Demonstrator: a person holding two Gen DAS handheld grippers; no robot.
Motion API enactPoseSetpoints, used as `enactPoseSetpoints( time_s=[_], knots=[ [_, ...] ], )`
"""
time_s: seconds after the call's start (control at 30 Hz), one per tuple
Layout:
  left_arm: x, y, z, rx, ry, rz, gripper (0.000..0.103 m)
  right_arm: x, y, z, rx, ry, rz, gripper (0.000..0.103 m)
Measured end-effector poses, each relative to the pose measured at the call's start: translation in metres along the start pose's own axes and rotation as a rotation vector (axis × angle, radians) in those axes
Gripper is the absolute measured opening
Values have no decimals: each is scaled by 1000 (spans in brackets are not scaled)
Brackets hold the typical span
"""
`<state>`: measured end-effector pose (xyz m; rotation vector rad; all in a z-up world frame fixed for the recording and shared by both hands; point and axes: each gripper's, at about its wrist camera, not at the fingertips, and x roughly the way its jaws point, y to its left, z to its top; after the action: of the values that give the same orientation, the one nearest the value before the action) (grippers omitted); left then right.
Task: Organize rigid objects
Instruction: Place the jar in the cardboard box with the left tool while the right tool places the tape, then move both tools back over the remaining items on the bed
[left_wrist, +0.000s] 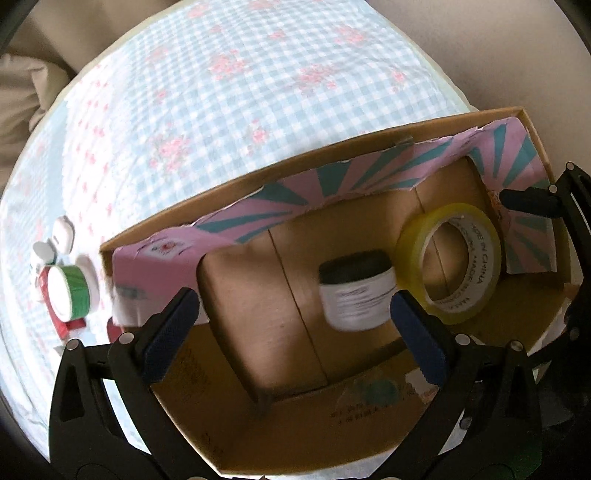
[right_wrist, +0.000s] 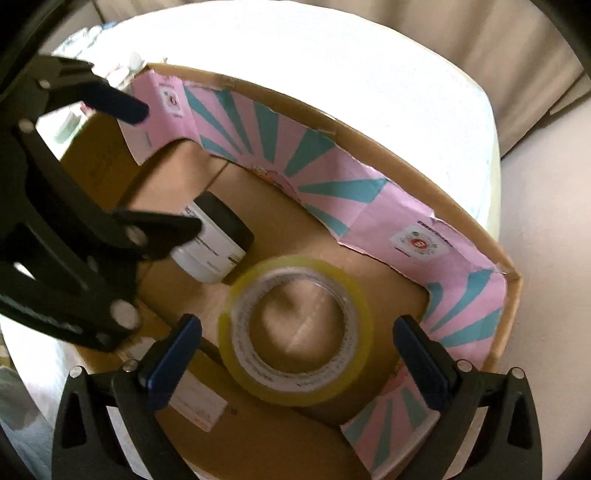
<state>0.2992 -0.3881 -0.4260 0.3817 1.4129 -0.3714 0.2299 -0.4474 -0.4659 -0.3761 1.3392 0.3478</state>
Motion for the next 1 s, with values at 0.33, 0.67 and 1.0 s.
enactPoseSetpoints(
  time_s=[0.33,0.67,1.0],
  knots=[
    [-32,11,-5,-15,-30,-14,103,-30,5,-4,22,31,8,103],
    [-94,25,-23,-41,-97,-36,103,-85,11,-11,76,22,-5,103],
    [-195,83,-81,-140,-250,-27,103,-160,38,2,125,-73,-26,103]
  ],
)
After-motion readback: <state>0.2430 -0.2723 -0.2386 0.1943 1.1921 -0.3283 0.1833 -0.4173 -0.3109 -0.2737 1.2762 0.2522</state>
